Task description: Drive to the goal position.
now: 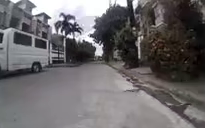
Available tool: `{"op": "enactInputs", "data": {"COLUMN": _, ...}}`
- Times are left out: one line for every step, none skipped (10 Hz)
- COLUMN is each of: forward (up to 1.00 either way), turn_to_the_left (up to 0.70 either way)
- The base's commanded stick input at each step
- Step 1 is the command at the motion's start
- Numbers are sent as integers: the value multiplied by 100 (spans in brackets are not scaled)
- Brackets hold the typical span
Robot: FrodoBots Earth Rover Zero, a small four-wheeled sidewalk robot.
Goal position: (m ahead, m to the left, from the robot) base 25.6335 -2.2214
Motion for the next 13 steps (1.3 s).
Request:
{"op": "enactInputs", "data": {"forward": 70, "turn_to_the_left": 0}}
{"op": "enactInputs", "data": {"forward": 70, "turn_to_the_left": 0}}
{"op": "enactInputs", "data": {"forward": 70, "turn_to_the_left": 0}}
{"op": "enactInputs", "data": {"forward": 70, "turn_to_the_left": -1}}
{"op": "enactInputs", "data": {"forward": 70, "turn_to_the_left": -6}}
{"op": "enactInputs", "data": {"forward": 70, "turn_to_the_left": -21}}
{"op": "enactInputs", "data": {"forward": 70, "turn_to_the_left": -4}}
{"op": "enactInputs", "data": {"forward": 70, "turn_to_the_left": 0}}
{"op": "enactInputs", "data": {"forward": 70, "turn_to_the_left": 0}}
{"op": "enactInputs", "data": {"forward": 70, "turn_to_the_left": 0}}
{"op": "enactInputs", "data": {"forward": 70, "turn_to_the_left": 0}}
{"op": "enactInputs", "data": {"forward": 70, "turn_to_the_left": 0}}
{"op": "enactInputs", "data": {"forward": 70, "turn_to_the_left": 0}}
